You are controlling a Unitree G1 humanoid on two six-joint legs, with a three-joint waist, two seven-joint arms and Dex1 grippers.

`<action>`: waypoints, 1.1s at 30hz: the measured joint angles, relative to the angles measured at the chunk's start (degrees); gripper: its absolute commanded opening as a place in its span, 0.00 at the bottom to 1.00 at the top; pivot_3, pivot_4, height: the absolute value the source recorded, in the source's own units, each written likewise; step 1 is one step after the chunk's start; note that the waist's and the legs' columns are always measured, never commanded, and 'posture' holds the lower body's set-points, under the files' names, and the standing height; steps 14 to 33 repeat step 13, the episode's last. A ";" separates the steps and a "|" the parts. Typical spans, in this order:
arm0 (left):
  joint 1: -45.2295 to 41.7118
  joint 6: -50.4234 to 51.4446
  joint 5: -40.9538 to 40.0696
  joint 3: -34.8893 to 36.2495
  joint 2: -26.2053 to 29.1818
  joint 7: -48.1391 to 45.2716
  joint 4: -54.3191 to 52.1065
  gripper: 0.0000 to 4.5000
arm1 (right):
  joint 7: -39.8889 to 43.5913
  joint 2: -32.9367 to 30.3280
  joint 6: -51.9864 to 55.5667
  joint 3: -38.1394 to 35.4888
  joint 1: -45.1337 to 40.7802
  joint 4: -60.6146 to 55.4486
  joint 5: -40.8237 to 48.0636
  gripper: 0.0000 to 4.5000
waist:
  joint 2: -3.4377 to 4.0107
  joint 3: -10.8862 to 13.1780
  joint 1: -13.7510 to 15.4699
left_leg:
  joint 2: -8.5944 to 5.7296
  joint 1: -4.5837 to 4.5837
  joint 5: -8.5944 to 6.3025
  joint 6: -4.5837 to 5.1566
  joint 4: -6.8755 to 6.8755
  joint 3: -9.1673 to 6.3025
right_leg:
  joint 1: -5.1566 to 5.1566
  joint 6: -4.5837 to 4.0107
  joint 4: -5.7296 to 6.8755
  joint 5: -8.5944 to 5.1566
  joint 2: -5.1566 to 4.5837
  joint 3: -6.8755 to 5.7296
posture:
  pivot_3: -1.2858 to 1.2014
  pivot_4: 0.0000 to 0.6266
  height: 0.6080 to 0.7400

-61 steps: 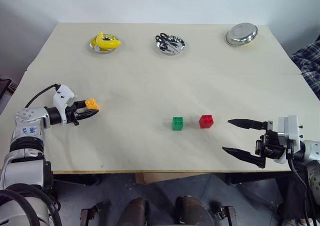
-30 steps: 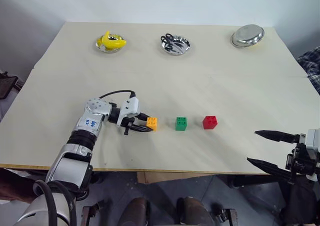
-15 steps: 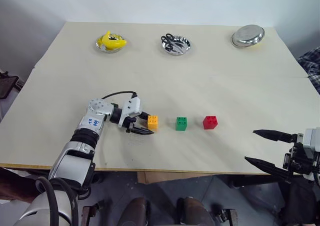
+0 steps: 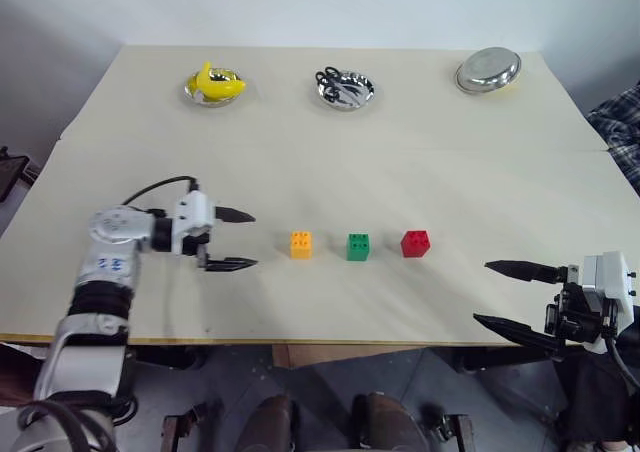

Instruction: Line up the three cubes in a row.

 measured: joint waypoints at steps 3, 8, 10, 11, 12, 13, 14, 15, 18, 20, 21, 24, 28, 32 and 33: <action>9.60 3.09 -2.84 5.52 3.24 2.32 -7.12 1.00 | 1.55 0.00 -0.61 0.96 -0.90 2.05 -0.57 1.00 | 0.00 0.01 -0.14 | -0.02 0.01 0.00 0.00 -0.01 -0.02 | 0.02 -0.02 -0.10 -0.01 -0.07 -0.02 | 0.52 0.24 1.00; 21.71 6.02 -5.09 13.09 5.76 7.43 -16.12 1.00 | 3.96 0.00 -4.20 3.56 -4.29 5.18 -2.13 1.00 | 0.09 0.03 0.55 | -0.04 0.25 -0.01 0.04 -0.03 -0.17 | 0.47 -0.02 -0.57 -0.01 -0.14 -0.12 | 0.52 0.24 1.00; 24.84 6.25 -6.00 14.77 5.75 8.47 -18.07 1.00 | 4.55 0.00 -5.18 4.05 -4.65 6.79 -2.61 1.00 | 0.12 0.04 0.86 | -0.04 0.27 -0.03 0.05 -0.06 -0.22 | 0.54 -0.02 -0.70 -0.01 -0.15 -0.18 | 0.52 0.24 1.00; 25.86 6.69 -6.41 15.22 5.75 8.92 -18.81 1.00 | 4.74 0.00 -5.40 4.19 -4.80 7.22 -2.75 1.00 | 0.13 0.05 0.98 | -0.04 0.27 -0.03 0.05 -0.07 -0.24 | 0.56 -0.03 -0.74 -0.01 -0.15 -0.20 | 0.52 0.24 1.00; 26.89 7.34 -6.95 15.79 5.75 9.23 -19.99 1.00 | 5.02 0.00 -5.65 4.31 -4.93 7.63 -2.88 1.00 | 0.14 0.05 1.07 | -0.04 0.27 -0.03 0.05 -0.09 -0.24 | 0.58 -0.03 -0.77 -0.01 -0.15 -0.20 | 0.52 0.24 1.00; 27.79 8.15 -7.60 16.25 5.77 9.30 -21.15 1.00 | 5.34 0.00 -6.18 4.52 -5.31 8.24 -2.99 1.00 | 0.14 0.05 1.07 | -0.04 0.28 -0.03 0.05 -0.10 -0.24 | 0.61 -0.03 -0.83 -0.01 -0.15 -0.22 | 0.52 0.24 1.00; 27.79 8.15 -7.60 16.25 5.77 9.30 -21.15 1.00 | 5.34 0.00 -6.18 4.52 -5.31 8.24 -2.99 1.00 | 0.14 0.05 1.07 | -0.04 0.28 -0.03 0.05 -0.10 -0.24 | 0.61 -0.03 -0.83 -0.01 -0.15 -0.22 | 0.52 0.24 1.00; 27.79 8.15 -7.60 16.25 5.77 9.30 -21.15 1.00 | 5.34 0.00 -6.18 4.52 -5.31 8.24 -2.99 1.00 | 0.14 0.05 1.07 | -0.04 0.28 -0.03 0.05 -0.10 -0.24 | 0.61 -0.03 -0.83 -0.01 -0.15 -0.22 | 0.52 0.24 1.00; 27.79 8.15 -7.60 16.25 5.77 9.30 -21.15 1.00 | 5.34 0.00 -6.18 4.52 -5.31 8.24 -2.99 1.00 | 0.14 0.05 1.07 | -0.04 0.28 -0.03 0.05 -0.10 -0.24 | 0.61 -0.03 -0.83 -0.01 -0.15 -0.22 | 0.52 0.24 1.00; 27.79 8.15 -7.60 16.25 5.77 9.30 -21.15 1.00 | 5.34 0.00 -6.18 4.52 -5.31 8.24 -2.99 1.00 | 0.14 0.05 1.07 | -0.04 0.28 -0.03 0.05 -0.10 -0.24 | 0.61 -0.03 -0.83 -0.01 -0.15 -0.22 | 0.52 0.24 1.00; 27.79 8.15 -7.60 16.25 5.77 9.30 -21.15 1.00 | 5.34 0.00 -6.18 4.52 -5.31 8.24 -2.99 1.00 | 0.14 0.05 1.07 | -0.04 0.28 -0.03 0.05 -0.10 -0.24 | 0.61 -0.03 -0.83 -0.01 -0.15 -0.22 | 0.52 0.24 1.00; 27.79 8.15 -7.60 16.25 5.77 9.30 -21.15 1.00 | 5.34 0.00 -6.18 4.52 -5.31 8.24 -2.99 1.00 | 0.14 0.05 1.07 | -0.04 0.28 -0.03 0.05 -0.10 -0.24 | 0.61 -0.03 -0.83 -0.01 -0.15 -0.22 | 0.52 0.24 1.00; 27.79 8.15 -7.60 16.25 5.77 9.30 -21.15 1.00 | 5.34 0.00 -6.18 4.52 -5.31 8.24 -2.99 1.00 | 0.14 0.05 1.07 | -0.04 0.28 -0.03 0.05 -0.10 -0.24 | 0.61 -0.03 -0.83 -0.01 -0.15 -0.22 | 0.52 0.24 1.00; 27.79 8.15 -7.60 16.25 5.77 9.30 -21.15 1.00 | 5.34 0.00 -6.18 4.52 -5.31 8.24 -2.99 1.00 | 0.14 0.05 1.07 | -0.04 0.28 -0.03 0.05 -0.10 -0.24 | 0.61 -0.03 -0.83 -0.01 -0.15 -0.22 | 0.52 0.24 1.00; 27.79 8.15 -7.60 16.25 5.77 9.30 -21.15 1.00 | 5.34 0.00 -6.18 4.52 -5.31 8.24 -2.99 1.00 | 0.14 0.05 1.07 | -0.04 0.28 -0.03 0.05 -0.10 -0.24 | 0.61 -0.03 -0.83 -0.01 -0.15 -0.22 | 0.52 0.24 1.00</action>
